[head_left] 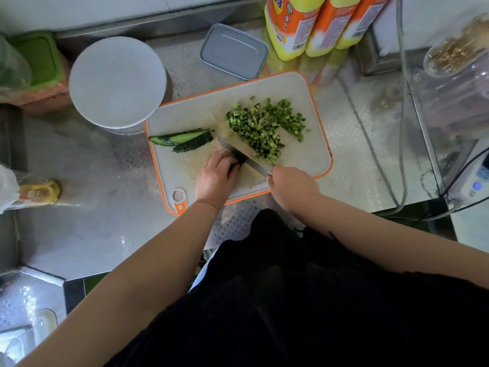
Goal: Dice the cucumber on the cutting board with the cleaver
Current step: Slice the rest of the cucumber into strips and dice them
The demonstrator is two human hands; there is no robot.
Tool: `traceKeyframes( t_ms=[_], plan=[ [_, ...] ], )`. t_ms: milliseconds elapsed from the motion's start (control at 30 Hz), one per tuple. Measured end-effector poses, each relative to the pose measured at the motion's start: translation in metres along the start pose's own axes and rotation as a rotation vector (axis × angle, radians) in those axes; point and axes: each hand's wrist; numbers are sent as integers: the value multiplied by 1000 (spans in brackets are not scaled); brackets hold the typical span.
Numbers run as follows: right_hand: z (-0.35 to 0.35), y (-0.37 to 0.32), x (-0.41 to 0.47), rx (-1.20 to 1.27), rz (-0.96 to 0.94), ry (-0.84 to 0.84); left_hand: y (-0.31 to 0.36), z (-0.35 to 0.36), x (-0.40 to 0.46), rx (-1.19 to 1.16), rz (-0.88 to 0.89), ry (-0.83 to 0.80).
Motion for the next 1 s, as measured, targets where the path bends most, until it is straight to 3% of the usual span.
traceKeyframes(
  t_ms=[300, 700, 1000],
  plan=[
    [0, 8, 8, 211, 125, 3, 1, -4, 1, 48, 50, -29],
    [-3, -1, -6, -1, -59, 59, 2, -2, -1, 57, 33, -34],
    [-2, -11, 2, -23, 8, -29, -3, 4, -4, 40, 48, -32]
  ],
)
Point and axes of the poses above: each hand's wrist, its own x-axis towards the middle knuckle, its own z-axis out of the palm, y = z × x, and after that the axes turned 4 degrees about y, right-handed
